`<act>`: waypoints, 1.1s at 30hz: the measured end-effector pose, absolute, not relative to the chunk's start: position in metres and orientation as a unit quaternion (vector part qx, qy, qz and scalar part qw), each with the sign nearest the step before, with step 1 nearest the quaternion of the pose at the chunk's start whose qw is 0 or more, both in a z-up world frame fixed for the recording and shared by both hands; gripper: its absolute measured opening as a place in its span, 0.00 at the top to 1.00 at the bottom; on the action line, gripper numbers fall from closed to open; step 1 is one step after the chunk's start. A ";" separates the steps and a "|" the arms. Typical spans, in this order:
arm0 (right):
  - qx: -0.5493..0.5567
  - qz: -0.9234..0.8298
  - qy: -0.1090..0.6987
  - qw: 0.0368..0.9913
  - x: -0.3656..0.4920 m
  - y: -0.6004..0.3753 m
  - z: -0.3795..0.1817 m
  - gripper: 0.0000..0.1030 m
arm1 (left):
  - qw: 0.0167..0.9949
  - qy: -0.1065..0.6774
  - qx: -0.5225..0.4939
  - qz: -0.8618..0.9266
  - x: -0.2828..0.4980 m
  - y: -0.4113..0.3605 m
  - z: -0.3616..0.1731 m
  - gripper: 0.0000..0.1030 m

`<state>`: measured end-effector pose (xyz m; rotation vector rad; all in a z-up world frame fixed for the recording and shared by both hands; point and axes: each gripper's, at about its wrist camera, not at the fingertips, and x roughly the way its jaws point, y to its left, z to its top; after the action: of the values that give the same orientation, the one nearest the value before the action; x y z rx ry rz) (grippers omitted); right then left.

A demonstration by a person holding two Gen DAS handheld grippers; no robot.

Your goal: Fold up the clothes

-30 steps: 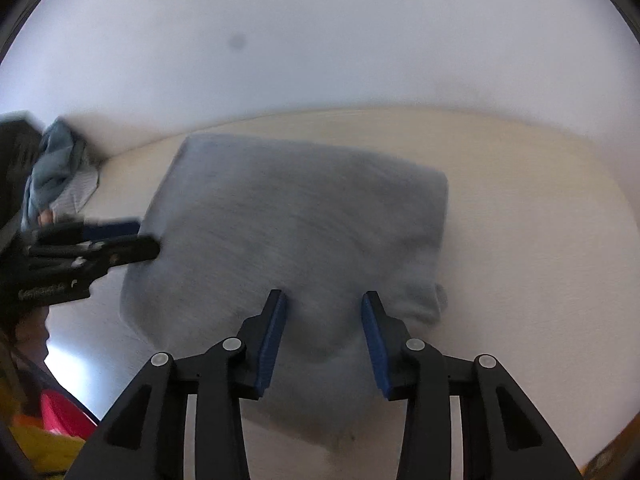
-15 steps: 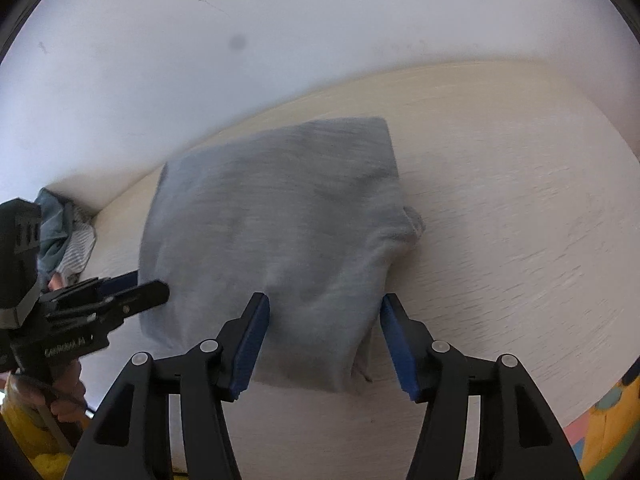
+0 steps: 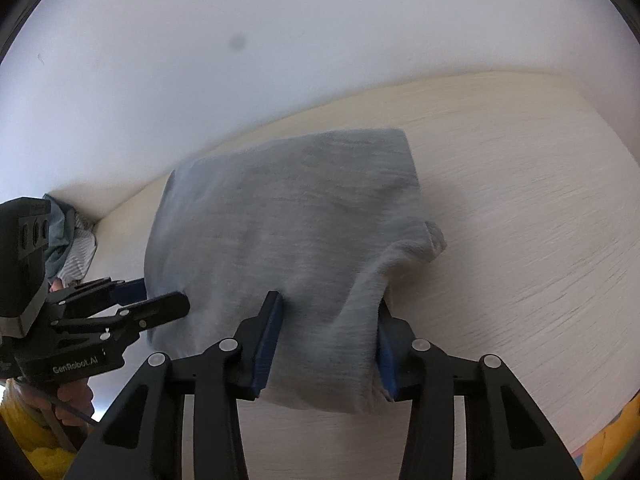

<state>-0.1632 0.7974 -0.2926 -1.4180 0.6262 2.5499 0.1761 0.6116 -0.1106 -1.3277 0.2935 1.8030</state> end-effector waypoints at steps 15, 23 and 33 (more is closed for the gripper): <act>-0.467 0.872 0.139 0.047 -0.164 0.941 -0.283 0.58 | 0.391 0.116 -0.528 0.745 0.225 0.776 -0.095 0.60; -0.453 0.880 0.132 0.045 -0.173 1.007 -0.280 0.58 | 0.368 0.113 -0.520 0.762 0.239 0.857 -0.089 0.60; -0.449 0.881 0.144 0.041 -0.199 1.062 -0.273 0.58 | 0.331 0.104 -0.521 0.780 0.229 0.916 -0.092 0.60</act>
<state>-0.1991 1.0623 -0.2728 -1.3753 0.4404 2.6983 0.2290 0.9159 -0.0923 -1.3617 0.2712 2.0402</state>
